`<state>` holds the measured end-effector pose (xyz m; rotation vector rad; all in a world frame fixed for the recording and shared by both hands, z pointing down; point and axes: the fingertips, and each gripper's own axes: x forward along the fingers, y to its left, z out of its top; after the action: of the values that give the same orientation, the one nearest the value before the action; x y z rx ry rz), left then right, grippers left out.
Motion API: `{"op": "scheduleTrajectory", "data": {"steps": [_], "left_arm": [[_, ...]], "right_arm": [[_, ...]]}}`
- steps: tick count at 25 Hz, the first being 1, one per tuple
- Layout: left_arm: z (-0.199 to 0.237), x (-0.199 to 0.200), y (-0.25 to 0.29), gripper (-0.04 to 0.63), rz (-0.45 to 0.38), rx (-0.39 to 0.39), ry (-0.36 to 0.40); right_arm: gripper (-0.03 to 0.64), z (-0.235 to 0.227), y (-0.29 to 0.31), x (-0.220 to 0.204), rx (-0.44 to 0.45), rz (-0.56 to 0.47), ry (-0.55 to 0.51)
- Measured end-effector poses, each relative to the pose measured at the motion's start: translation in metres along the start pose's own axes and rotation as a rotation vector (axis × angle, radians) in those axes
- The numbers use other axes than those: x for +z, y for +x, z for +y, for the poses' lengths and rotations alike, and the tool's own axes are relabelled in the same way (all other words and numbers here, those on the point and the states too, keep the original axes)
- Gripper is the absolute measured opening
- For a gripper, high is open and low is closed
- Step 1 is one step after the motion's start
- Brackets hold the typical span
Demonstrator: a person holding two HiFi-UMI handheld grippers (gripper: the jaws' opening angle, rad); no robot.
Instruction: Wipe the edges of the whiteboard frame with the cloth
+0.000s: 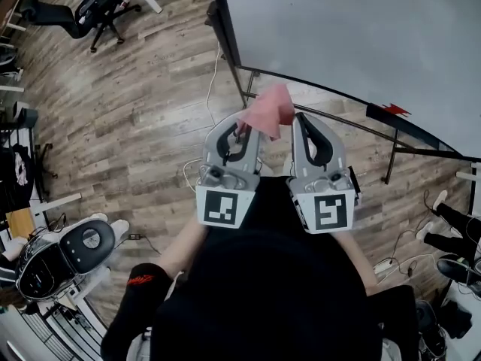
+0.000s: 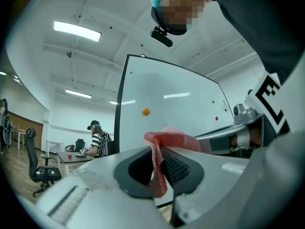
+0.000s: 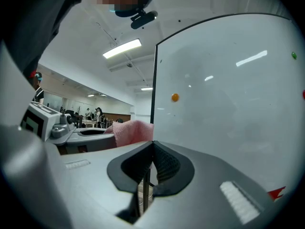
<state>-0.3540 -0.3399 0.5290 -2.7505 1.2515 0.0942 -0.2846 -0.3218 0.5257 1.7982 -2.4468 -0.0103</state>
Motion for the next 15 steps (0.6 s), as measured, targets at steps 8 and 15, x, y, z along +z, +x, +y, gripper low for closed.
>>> {"op": "scheduleTrajectory", "data": {"steps": [8,15], "left_arm": [[-0.0022,-0.0037,-0.0001,0.021,-0.005,0.009,-0.011],[-0.0056,-0.0092,0.0016,0.021,0.000,-0.010,0.016]], "right_arm": [[0.002,-0.0007,-0.0002,-0.0010,0.003,-0.011,0.007],[0.002,0.0036,0.0029,-0.0074,0.010,-0.016,0.013]]}}
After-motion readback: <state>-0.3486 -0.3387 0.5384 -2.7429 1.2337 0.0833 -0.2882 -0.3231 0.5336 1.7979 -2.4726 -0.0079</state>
